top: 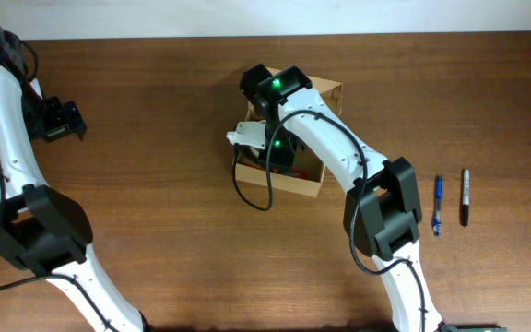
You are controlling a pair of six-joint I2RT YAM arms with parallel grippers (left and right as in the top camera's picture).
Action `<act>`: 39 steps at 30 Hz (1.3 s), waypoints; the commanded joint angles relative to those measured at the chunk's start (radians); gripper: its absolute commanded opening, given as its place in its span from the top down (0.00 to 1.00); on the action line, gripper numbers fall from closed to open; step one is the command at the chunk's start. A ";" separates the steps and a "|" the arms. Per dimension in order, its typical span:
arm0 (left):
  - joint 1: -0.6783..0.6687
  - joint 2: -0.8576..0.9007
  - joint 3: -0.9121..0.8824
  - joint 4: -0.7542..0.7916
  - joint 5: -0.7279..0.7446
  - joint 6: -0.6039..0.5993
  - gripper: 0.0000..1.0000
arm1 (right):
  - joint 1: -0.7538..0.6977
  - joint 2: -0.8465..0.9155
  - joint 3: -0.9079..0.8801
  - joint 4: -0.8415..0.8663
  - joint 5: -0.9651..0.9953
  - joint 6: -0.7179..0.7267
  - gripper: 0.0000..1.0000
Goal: Pack container
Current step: 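Carry the red box cutter into the box and release it, then move the right gripper to the blue pen and grasp it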
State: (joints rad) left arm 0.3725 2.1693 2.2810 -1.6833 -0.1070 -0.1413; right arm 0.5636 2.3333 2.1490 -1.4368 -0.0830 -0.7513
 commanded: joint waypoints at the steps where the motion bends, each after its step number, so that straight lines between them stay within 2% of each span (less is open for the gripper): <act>1: 0.003 0.005 -0.004 0.000 0.006 0.012 0.00 | 0.003 -0.063 -0.006 0.014 0.079 0.063 0.51; 5: 0.003 0.005 -0.004 0.000 0.006 0.012 0.00 | -0.006 -0.183 -0.006 0.039 0.146 0.114 0.50; 9: 0.003 0.005 -0.004 0.000 0.006 0.012 0.00 | -0.043 -0.357 -0.006 0.077 0.209 0.188 0.42; 13: 0.003 0.005 -0.004 0.000 0.006 0.012 0.00 | -0.154 -0.562 -0.035 0.121 0.208 0.254 0.41; 15: 0.003 0.005 -0.004 0.000 0.006 0.012 0.00 | -0.230 -0.673 -0.111 0.171 0.198 0.264 0.37; 18: 0.003 0.005 -0.004 0.000 0.007 0.012 0.00 | -0.392 -0.852 -0.318 0.308 0.189 0.298 0.33; 21: 0.003 0.005 -0.004 0.000 0.006 0.012 0.00 | -0.566 -0.948 -0.512 0.437 0.182 0.444 0.34; 23: 0.003 0.005 -0.004 0.000 0.006 0.012 0.00 | -0.663 -0.952 -0.610 0.455 0.143 0.528 0.38; 27: 0.003 0.005 -0.004 0.000 0.006 0.012 0.00 | -0.759 -0.882 -0.753 0.470 0.113 0.635 0.39; 39: 0.003 0.005 -0.004 0.000 0.006 0.012 0.00 | -0.801 -0.537 -0.799 0.449 0.110 0.637 0.37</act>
State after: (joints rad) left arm 0.3725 2.1693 2.2810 -1.6833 -0.1066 -0.1413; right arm -0.2184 1.7432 1.3426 -0.9730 0.0391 -0.1333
